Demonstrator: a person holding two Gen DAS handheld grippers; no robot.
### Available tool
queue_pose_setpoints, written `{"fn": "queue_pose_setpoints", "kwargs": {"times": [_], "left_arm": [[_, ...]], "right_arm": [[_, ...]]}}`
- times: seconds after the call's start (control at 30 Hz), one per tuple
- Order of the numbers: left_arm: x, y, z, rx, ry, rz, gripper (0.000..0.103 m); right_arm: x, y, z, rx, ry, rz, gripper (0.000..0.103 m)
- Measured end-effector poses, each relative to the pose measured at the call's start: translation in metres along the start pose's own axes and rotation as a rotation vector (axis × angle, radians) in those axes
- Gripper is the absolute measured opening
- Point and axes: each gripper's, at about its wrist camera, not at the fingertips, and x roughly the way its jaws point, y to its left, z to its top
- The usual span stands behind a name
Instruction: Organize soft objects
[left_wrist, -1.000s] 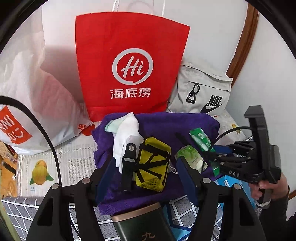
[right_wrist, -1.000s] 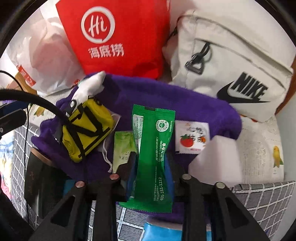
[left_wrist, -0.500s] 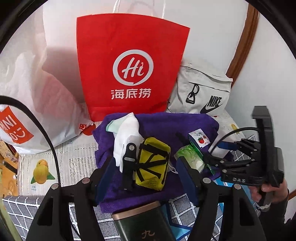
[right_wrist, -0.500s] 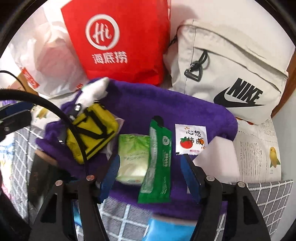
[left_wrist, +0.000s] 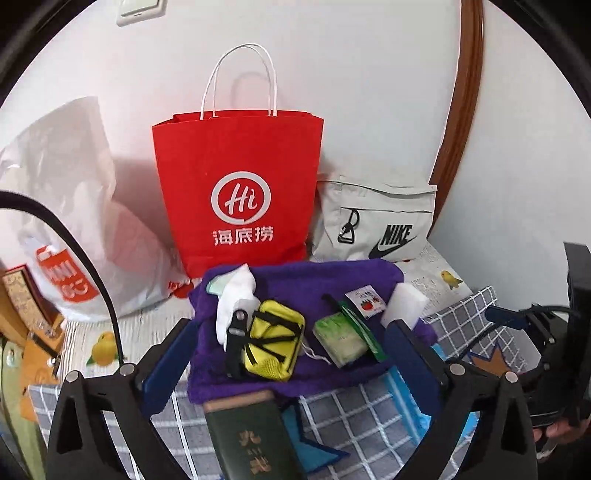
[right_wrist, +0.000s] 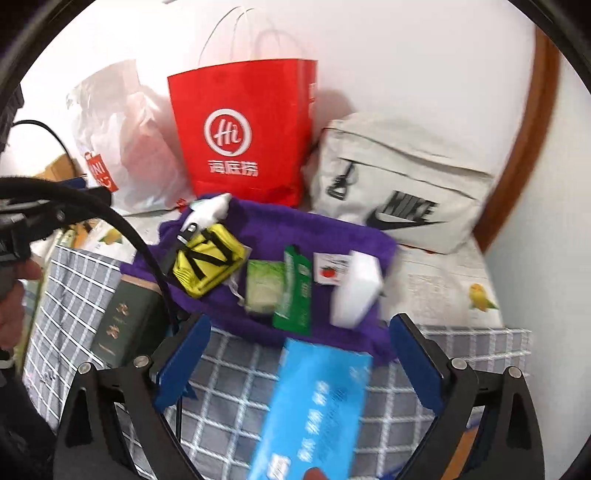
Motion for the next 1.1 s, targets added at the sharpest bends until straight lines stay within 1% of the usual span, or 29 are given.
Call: {"fn": "queue_pose_setpoints", "kwargs": {"times": [0.07, 0.1, 0.2, 0.27, 0.37, 0.43, 0.53, 0.6, 0.67, 0.73, 0.77, 0.83, 0.93, 1.1], "left_arm": [[-0.009, -0.004, -0.004, -0.006, 0.005, 0.01, 0.103], [-0.016, -0.006, -0.008, -0.005, 0.013, 0.022, 0.103], [-0.03, -0.013, -0.022, 0.006, 0.035, 0.043, 0.103], [-0.04, -0.016, -0.036, 0.0, 0.043, 0.056, 0.103], [-0.059, -0.024, -0.056, -0.01, 0.04, 0.055, 0.103], [-0.07, -0.031, -0.07, -0.016, 0.043, 0.071, 0.103], [-0.085, -0.043, -0.091, -0.023, 0.033, 0.114, 0.103], [-0.094, -0.049, -0.102, -0.03, 0.025, 0.14, 0.103], [-0.104, -0.053, -0.109, -0.051, 0.014, 0.13, 0.103], [-0.117, -0.058, -0.116, -0.064, 0.002, 0.115, 0.103], [-0.125, -0.062, -0.119, -0.051, -0.004, 0.119, 0.103], [-0.136, -0.067, -0.124, -0.036, -0.028, 0.153, 0.103], [-0.148, -0.07, -0.129, -0.032, -0.049, 0.193, 0.103], [-0.157, -0.071, -0.131, -0.034, -0.053, 0.187, 0.103]], "right_arm": [[-0.011, -0.004, -0.007, 0.013, -0.004, -0.016, 0.099], [-0.016, -0.006, -0.011, 0.023, -0.011, -0.018, 0.102], [-0.033, -0.01, -0.025, 0.07, -0.026, -0.007, 0.103], [-0.046, -0.009, -0.034, 0.085, -0.036, 0.017, 0.103], [-0.066, -0.006, -0.048, 0.112, -0.052, 0.06, 0.103], [-0.074, -0.002, -0.055, 0.124, -0.05, 0.07, 0.103], [-0.087, 0.005, -0.073, 0.128, -0.04, 0.087, 0.103], [-0.089, 0.012, -0.086, 0.129, -0.018, 0.102, 0.103], [-0.093, 0.019, -0.097, 0.13, -0.004, 0.112, 0.103], [-0.1, 0.022, -0.104, 0.132, -0.007, 0.098, 0.103], [-0.105, 0.024, -0.107, 0.126, -0.014, 0.089, 0.103], [-0.114, 0.026, -0.111, 0.119, -0.025, 0.08, 0.103], [-0.124, 0.025, -0.117, 0.127, -0.031, 0.071, 0.103], [-0.133, 0.025, -0.119, 0.143, -0.036, 0.075, 0.103]]}}
